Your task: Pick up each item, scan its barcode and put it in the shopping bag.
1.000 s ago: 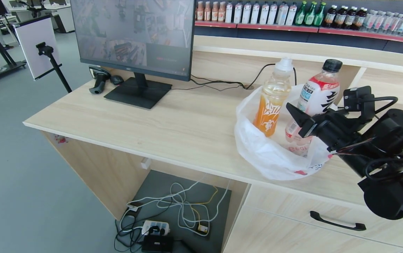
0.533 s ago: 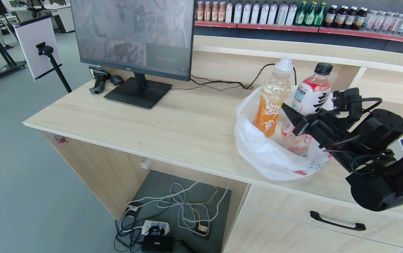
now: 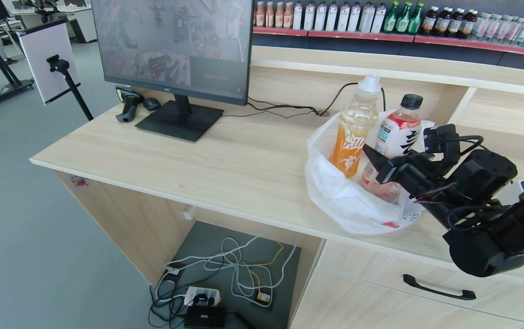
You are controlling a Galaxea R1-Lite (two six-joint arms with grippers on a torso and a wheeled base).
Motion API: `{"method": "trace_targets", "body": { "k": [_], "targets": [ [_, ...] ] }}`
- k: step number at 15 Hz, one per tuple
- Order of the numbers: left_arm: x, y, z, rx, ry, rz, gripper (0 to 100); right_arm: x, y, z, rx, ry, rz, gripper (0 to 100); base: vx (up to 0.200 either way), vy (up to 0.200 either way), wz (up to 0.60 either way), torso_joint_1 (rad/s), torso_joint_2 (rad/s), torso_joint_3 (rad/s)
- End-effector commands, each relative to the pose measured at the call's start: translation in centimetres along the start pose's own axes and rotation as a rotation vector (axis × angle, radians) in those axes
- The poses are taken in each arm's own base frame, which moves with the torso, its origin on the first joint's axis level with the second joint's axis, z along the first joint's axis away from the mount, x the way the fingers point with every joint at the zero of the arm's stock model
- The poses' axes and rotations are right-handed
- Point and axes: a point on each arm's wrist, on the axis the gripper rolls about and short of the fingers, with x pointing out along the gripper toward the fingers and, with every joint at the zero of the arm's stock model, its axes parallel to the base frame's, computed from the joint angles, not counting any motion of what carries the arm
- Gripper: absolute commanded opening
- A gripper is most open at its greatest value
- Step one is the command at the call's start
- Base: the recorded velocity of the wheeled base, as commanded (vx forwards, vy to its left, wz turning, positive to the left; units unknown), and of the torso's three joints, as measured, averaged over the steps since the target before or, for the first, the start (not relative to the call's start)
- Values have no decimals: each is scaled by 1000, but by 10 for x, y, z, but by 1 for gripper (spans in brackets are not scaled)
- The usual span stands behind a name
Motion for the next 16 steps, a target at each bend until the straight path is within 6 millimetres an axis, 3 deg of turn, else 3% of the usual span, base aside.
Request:
{"method": "trace_targets", "body": {
  "k": [1,9,10,16],
  "targets": [
    [0,0,0,0,-1,0,0,-1,0,-5,4,21,1,0,0,0,0,0,0,0],
    [0,0,1,-2,-5,0,0,-5,1,-9,7,42,1,0,0,0,0,0,0,0],
    [0,0,1,-2,-5,0,0,-6,1,-10,8,46,1,100,0,0,0,0,0,0],
    [0,0,1,-2,-5,0,0,-8,2,-8,8,46,1,100,0,0,0,0,0,0]
  ]
}}
